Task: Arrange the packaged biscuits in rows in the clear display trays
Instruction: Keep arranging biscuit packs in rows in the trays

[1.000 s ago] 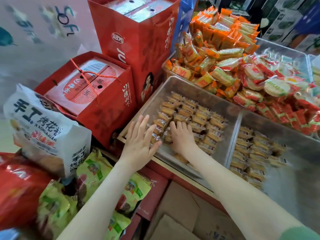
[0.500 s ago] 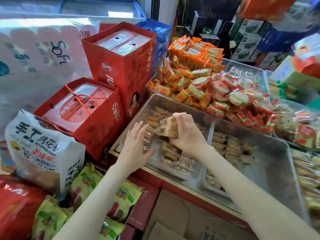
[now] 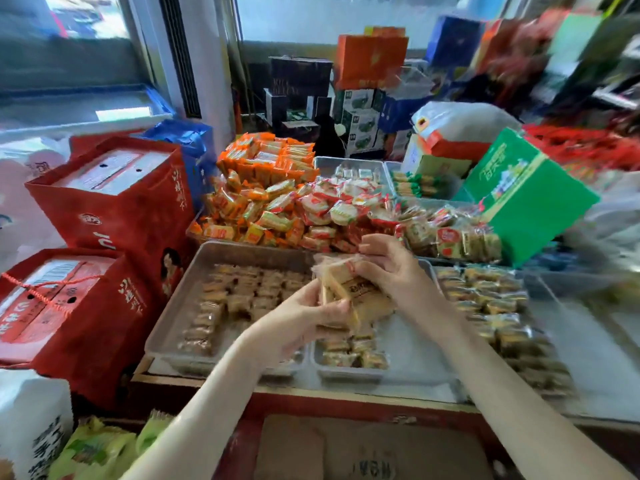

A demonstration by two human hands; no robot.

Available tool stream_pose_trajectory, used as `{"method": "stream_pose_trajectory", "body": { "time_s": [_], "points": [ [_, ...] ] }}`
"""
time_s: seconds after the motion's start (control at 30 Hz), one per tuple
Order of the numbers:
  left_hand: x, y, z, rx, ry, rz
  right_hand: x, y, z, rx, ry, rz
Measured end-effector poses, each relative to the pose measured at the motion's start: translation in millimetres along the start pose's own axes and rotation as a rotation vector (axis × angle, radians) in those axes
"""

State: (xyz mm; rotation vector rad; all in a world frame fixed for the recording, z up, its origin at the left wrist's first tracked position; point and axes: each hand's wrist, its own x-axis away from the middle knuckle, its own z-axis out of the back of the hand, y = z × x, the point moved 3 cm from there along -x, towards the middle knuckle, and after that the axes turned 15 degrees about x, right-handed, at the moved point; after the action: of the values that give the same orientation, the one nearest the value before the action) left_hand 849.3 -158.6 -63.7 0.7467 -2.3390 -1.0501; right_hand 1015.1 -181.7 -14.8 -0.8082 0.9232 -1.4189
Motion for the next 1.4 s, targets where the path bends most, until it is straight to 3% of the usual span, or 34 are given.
{"method": "stream_pose_trajectory", "body": {
  "time_s": [0.1, 0.17, 0.23, 0.4, 0.5, 0.63, 0.77, 0.8, 0.87, 0.97, 1.1, 1.17, 1.23, 1.33, 1.4],
  "points": [
    [-14.3, -21.0, -29.2, -0.03, 0.096, -0.029, 22.3, 24.4, 13.8, 0.191, 0.248, -0.148],
    [-21.6, -31.1, -43.0, -0.063, 0.15, -0.041, 37.0, 32.9, 23.7, 0.434, 0.382, -0.123],
    [-27.1, -38.1, -55.6, -0.081, 0.175, -0.037, 49.8, 33.9, 30.0, 0.553, 0.39, -0.067],
    [-32.6, -47.8, -71.9, -0.283, 0.209, -0.031, 74.1, 34.5, 39.1, 0.491, 0.131, -0.066],
    [-24.6, -52.5, -73.1, -0.309, 0.197, -0.01, 80.8, 37.0, 45.1, 0.457, 0.167, -0.085],
    [-9.2, -51.1, -63.9, -0.178, 0.208, -0.077, 86.2, 45.0, 45.2, 0.268, 0.287, -0.063],
    [6.6, -47.9, -51.7, -0.23, 0.299, -0.317, 88.9, 44.6, 44.2, 0.515, 0.413, 0.25],
    [11.0, -46.8, -47.1, -0.309, 0.334, -0.408, 89.5, 44.3, 44.5, 0.527, 0.426, 0.308],
    [22.0, -38.3, -40.8, -0.691, 0.372, -0.681, 91.5, 43.2, 45.8, 0.501, 0.427, 0.402],
    [35.7, -34.4, -36.7, -1.233, 0.196, -1.127, 96.8, 37.6, 44.0, 0.486, 0.429, 0.548],
    [52.0, -30.9, -41.2, -1.484, 0.066, -1.343, 103.4, 34.7, 37.3, 0.375, 0.39, 0.613],
    [55.8, -33.0, -42.1, -1.482, 0.06, -1.287, 107.8, 31.5, 32.7, 0.234, 0.326, 0.494],
    [58.0, -34.2, -46.3, -1.362, 0.175, -1.107, 110.0, 26.5, 28.7, 0.089, 0.293, 0.331],
    [57.1, -34.4, -40.4, -0.855, 0.555, -0.667, 108.7, 23.5, 28.3, 0.01, 0.265, 0.143],
    [50.6, -39.4, -32.4, -0.54, 0.647, -0.369, 106.6, 23.1, 27.7, -0.026, 0.143, 0.042]
  ]
}}
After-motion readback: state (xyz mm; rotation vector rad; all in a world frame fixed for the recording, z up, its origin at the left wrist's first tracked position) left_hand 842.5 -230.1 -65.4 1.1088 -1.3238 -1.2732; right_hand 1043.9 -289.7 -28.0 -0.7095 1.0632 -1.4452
